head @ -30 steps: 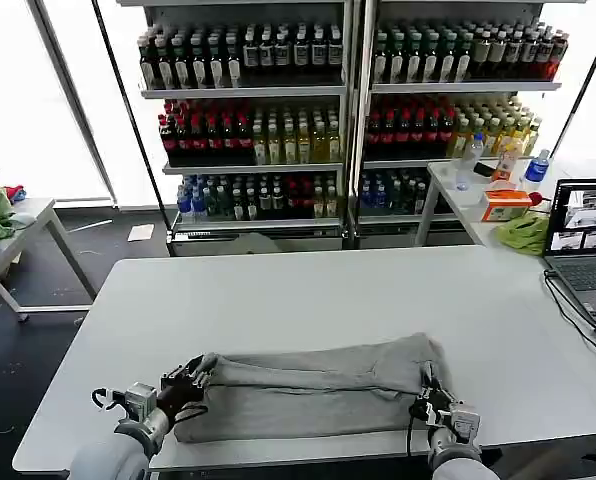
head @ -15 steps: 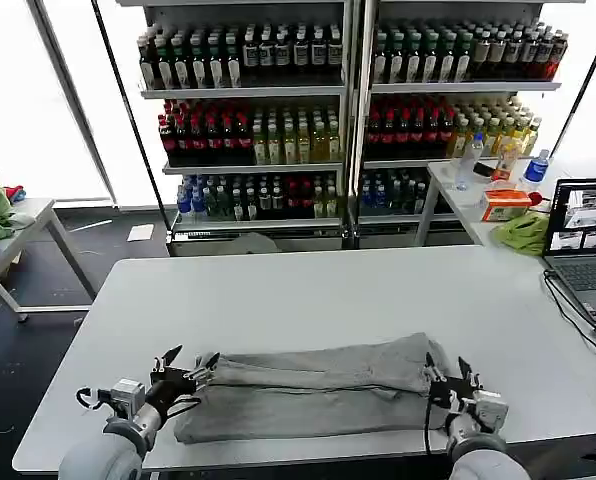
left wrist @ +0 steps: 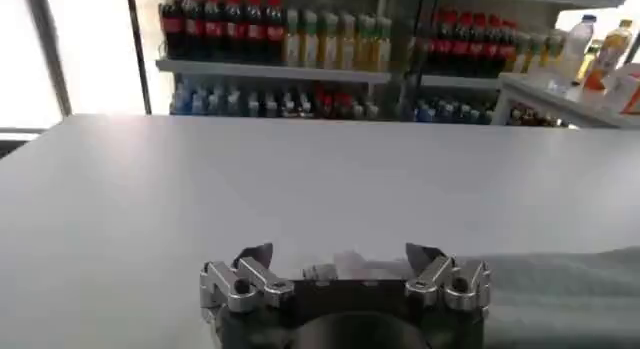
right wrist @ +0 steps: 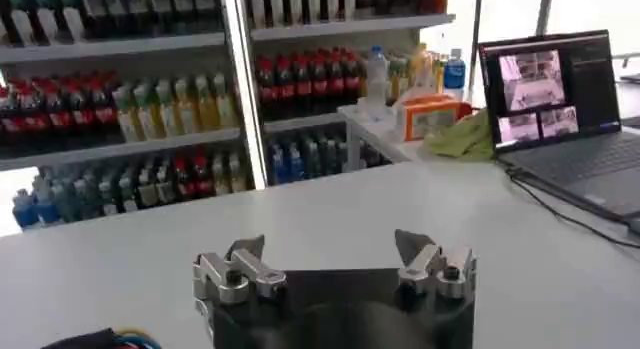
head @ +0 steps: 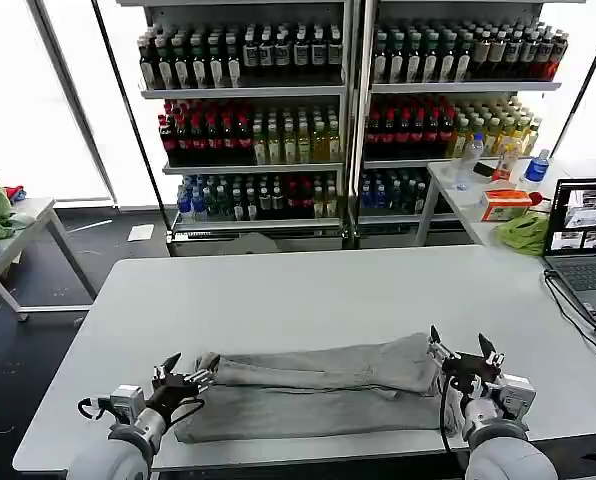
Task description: Fold and organize the clothes.
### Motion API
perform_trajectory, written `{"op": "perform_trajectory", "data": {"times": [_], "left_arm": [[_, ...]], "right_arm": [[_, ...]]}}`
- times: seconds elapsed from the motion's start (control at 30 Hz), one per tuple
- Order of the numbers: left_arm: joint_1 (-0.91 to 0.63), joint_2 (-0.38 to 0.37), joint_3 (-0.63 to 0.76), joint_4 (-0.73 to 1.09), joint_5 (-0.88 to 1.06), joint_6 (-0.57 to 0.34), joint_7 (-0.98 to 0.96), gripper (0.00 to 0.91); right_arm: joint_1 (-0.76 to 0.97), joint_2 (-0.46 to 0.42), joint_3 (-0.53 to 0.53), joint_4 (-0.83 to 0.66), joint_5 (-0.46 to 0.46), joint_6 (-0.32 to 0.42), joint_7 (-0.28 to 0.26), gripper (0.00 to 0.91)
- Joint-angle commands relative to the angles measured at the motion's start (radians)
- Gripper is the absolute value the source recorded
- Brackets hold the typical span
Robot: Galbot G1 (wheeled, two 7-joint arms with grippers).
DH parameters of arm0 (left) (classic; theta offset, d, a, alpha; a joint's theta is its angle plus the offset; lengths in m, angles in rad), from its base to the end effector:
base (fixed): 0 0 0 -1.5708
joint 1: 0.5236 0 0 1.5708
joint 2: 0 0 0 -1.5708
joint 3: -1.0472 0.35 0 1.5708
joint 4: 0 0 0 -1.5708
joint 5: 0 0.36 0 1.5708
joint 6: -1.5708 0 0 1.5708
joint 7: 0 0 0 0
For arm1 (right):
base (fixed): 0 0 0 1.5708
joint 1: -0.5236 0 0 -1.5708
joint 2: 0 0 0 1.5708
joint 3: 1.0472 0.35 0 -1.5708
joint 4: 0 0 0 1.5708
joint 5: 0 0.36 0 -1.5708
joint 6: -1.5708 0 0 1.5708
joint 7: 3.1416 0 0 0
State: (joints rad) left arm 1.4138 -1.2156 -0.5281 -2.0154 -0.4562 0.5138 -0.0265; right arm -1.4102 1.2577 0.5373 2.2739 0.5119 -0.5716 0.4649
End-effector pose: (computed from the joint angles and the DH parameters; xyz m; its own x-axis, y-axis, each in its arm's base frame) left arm 0.2380 0.0692 -0.2868 -0.8813 0.1646 0.4430 0.1282 0.9855 -0.1111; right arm 0.2175 -0.0397 -0.2007 -0.9389 0.1603 0.3045 0.1863 0.9808 0.0579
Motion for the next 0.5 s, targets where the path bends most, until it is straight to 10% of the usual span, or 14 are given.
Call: {"op": "perform_trajectory", "data": {"times": [0.03,0.5], "left_arm": [[0.037,-0.037,-0.002,0.000,0.000,-0.002,0.002,0.907],[0.064,-0.058,-0.008,0.038,0.040,-0.030,0.023,0.907]], "right_arm": [[0.008,-0.002,0.011,0.017,0.012,-0.003,0.001,0.907],[0.003,-0.002,0.001,0.018,0.011,-0.002,0.001,0.907]]}}
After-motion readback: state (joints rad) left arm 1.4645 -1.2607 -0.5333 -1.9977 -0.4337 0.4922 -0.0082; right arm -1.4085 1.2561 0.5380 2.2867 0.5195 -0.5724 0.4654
